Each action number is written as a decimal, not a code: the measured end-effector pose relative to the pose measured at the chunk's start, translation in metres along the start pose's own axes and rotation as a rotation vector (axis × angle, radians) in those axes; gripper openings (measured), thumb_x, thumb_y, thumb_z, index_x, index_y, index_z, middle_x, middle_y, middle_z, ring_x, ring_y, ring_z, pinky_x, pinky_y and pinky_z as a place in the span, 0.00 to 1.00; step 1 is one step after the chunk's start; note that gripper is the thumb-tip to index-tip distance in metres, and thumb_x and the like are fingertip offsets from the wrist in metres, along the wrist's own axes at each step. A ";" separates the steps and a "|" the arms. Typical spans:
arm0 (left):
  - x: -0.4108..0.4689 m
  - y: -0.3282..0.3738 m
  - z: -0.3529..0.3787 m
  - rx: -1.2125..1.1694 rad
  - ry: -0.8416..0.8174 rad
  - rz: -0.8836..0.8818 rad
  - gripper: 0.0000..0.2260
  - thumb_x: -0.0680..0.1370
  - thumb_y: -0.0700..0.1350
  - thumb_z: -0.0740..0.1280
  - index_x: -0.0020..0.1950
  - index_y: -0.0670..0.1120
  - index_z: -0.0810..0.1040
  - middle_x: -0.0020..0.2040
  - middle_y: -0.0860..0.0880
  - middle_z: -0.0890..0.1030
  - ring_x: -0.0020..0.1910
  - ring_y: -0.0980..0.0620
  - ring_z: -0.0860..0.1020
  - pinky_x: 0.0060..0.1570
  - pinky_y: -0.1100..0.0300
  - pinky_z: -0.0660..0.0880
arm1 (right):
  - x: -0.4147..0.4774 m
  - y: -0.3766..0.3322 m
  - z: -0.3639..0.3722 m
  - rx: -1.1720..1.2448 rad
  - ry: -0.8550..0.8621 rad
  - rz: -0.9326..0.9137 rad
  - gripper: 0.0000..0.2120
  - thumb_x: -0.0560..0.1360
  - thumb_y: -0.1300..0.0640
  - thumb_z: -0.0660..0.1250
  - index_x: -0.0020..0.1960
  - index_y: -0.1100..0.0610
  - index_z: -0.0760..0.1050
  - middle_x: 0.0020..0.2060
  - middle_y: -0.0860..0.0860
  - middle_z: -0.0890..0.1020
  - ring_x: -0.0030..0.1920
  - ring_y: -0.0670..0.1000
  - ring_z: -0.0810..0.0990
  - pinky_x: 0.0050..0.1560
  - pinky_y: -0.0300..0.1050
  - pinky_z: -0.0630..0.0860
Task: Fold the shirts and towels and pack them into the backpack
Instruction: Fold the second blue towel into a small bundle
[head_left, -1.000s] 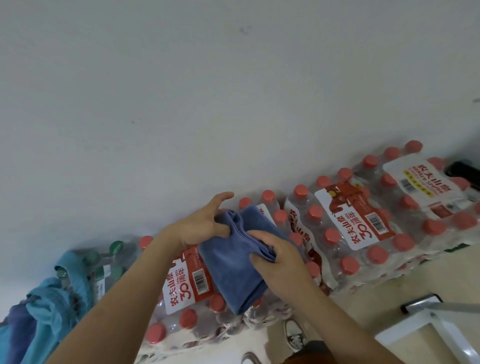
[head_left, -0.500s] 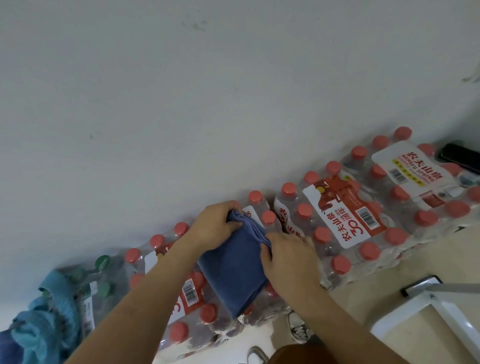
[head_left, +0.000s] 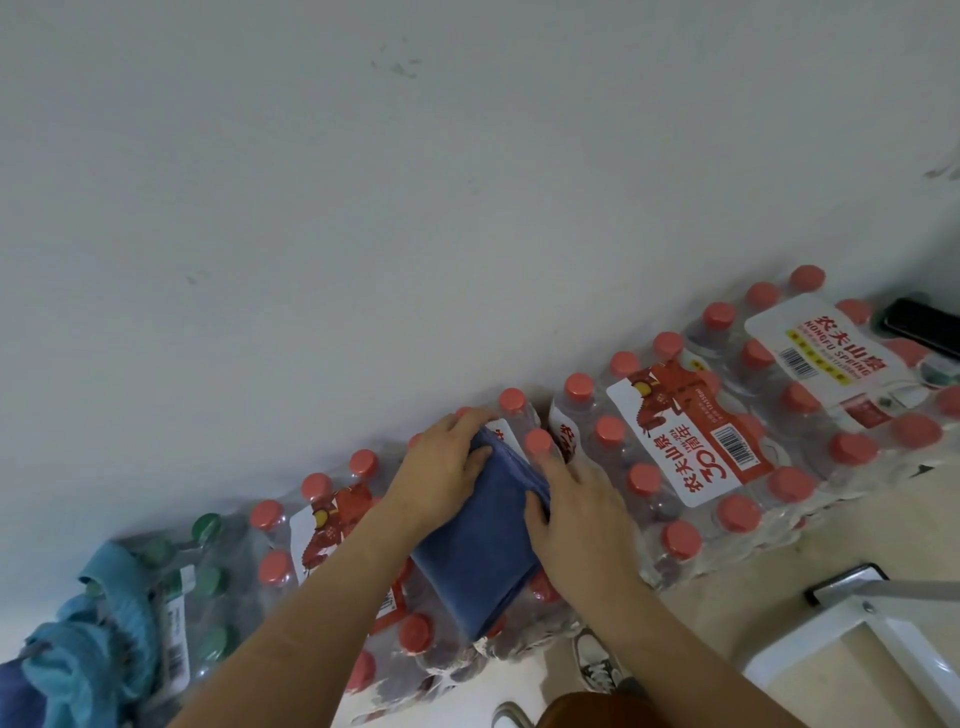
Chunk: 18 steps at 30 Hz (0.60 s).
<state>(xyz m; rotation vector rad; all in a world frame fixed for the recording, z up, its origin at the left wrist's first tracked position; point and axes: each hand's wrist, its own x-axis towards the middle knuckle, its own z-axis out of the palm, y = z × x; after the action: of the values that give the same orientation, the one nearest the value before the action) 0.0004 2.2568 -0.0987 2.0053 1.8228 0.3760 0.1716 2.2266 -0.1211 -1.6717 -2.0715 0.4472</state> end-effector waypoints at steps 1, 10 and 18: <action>0.000 -0.001 0.000 0.003 0.011 0.003 0.15 0.80 0.44 0.61 0.67 0.51 0.72 0.51 0.49 0.75 0.50 0.49 0.75 0.52 0.59 0.71 | 0.000 0.001 -0.001 0.005 0.017 0.005 0.24 0.69 0.55 0.74 0.62 0.52 0.70 0.45 0.53 0.77 0.40 0.54 0.79 0.37 0.45 0.76; 0.008 -0.004 -0.002 0.157 0.002 0.076 0.11 0.80 0.47 0.62 0.60 0.49 0.78 0.61 0.50 0.75 0.60 0.49 0.70 0.61 0.54 0.69 | 0.009 0.000 -0.006 -0.192 -0.059 -0.118 0.06 0.69 0.48 0.73 0.38 0.50 0.80 0.34 0.46 0.80 0.36 0.49 0.79 0.42 0.46 0.75; 0.009 -0.008 -0.022 0.216 -0.365 0.040 0.23 0.79 0.50 0.64 0.73 0.49 0.64 0.68 0.48 0.67 0.63 0.46 0.67 0.65 0.56 0.64 | 0.020 -0.007 -0.026 -0.205 -0.339 -0.129 0.21 0.76 0.41 0.63 0.63 0.52 0.67 0.59 0.49 0.76 0.61 0.52 0.73 0.57 0.50 0.67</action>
<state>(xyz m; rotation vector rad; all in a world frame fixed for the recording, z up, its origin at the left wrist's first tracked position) -0.0154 2.2691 -0.0831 2.0864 1.6507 -0.1763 0.1762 2.2445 -0.0928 -1.6516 -2.5308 0.5203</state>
